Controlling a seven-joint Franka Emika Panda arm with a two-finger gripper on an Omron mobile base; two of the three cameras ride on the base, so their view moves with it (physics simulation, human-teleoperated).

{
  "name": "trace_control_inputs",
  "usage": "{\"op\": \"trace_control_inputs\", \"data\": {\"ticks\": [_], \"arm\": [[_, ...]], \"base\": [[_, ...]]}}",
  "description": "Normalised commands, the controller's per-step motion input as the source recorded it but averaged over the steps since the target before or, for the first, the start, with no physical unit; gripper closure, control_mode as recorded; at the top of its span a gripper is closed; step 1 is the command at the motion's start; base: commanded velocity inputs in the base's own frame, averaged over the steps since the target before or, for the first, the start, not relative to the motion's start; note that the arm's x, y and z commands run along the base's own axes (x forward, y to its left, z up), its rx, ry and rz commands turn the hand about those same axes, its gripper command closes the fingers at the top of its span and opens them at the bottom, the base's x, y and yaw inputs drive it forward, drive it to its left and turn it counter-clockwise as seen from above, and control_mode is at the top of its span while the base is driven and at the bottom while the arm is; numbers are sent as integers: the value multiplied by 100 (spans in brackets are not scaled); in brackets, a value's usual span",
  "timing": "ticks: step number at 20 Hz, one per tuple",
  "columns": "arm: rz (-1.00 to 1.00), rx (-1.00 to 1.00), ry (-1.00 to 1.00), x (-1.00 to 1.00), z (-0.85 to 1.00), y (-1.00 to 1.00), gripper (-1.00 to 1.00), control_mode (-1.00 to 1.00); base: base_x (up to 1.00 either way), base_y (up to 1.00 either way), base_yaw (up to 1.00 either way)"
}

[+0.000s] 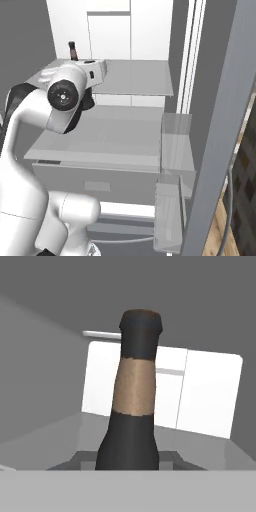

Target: Place the liquor and beer on the top shelf of the fridge to keep them out of children's reach, and place the bell pepper on lower shelves for easy access.

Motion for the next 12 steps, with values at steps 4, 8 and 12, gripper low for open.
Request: {"op": "trace_control_inputs", "data": {"ticks": [4,8,12], "arm": [[-1,4,0,10,41,-25,100,-100],[0,0,-2,14,19,-16,100,-100],[0,0,-3,22,1,-15,100,-100]], "base": [[0,0,0],[0,0,0],[0,0,0]]}}
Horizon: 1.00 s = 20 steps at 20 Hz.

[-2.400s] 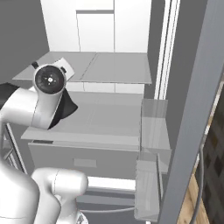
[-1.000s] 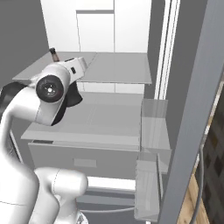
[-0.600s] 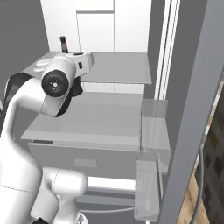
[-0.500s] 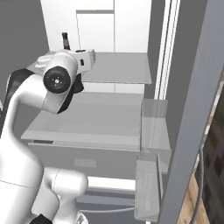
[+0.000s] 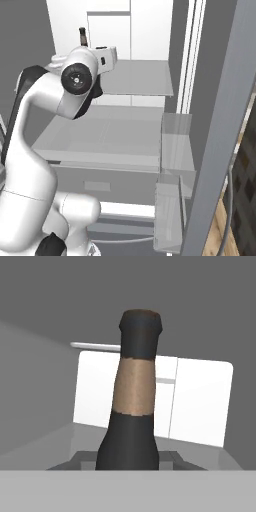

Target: Place the liquor and beer on the top shelf of the fridge to keep them out of children's reach, and place the bell pepper on lower shelves for easy access.

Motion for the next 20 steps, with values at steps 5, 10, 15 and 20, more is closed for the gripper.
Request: {"op": "trace_control_inputs", "data": {"ticks": [5,10,15,20], "arm": [[0,0,-3,32,0,-7,100,-100],[0,0,-11,34,-9,0,100,-100],[0,0,-5,52,-16,0,100,-100],[0,1,0,62,-27,0,100,-100]], "base": [[0,0,0],[0,0,0],[0,0,0],[0,0,0]]}}
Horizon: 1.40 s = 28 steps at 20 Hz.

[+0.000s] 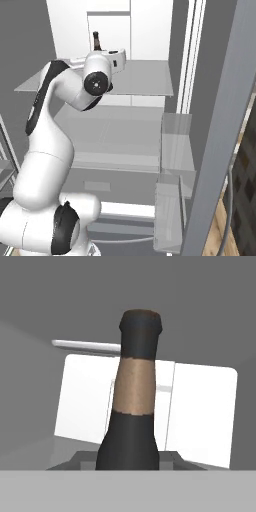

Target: Place the liquor and beer on the top shelf of the fridge to keep them out of children's reach, and place the bell pepper on lower shelves for easy access.

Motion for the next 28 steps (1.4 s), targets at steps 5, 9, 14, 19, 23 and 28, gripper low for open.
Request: {"op": "trace_control_inputs", "data": {"ticks": [5,9,14,19,23,28], "arm": [[0,0,0,58,-23,0,100,-100],[0,0,1,57,-10,-1,100,-100],[0,1,0,57,-1,-6,100,-100],[0,1,0,54,0,-6,100,-100],[0,0,0,54,0,-4,100,-100],[0,0,0,53,0,-3,100,-100]], "base": [[0,0,0],[0,0,0],[0,0,0],[0,0,0],[0,0,0],[0,0,0]]}}
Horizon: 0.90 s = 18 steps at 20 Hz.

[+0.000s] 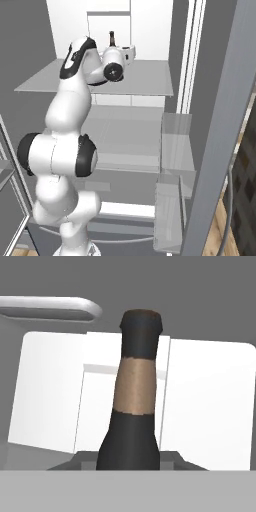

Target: Place the liquor and beer on the top shelf of the fridge to keep them out of children's reach, and place the bell pepper on lower shelves for easy access.

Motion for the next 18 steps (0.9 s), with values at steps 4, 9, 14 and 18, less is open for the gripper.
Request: {"op": "trace_control_inputs", "data": {"ticks": [4,9,14,18], "arm": [[0,0,0,49,0,-2,100,-100],[0,0,0,43,-6,-2,100,-100],[0,0,0,36,-11,0,-100,-100],[0,0,0,26,-2,0,-100,-100]], "base": [[0,0,0],[0,0,0],[0,0,0],[0,0,0]]}}
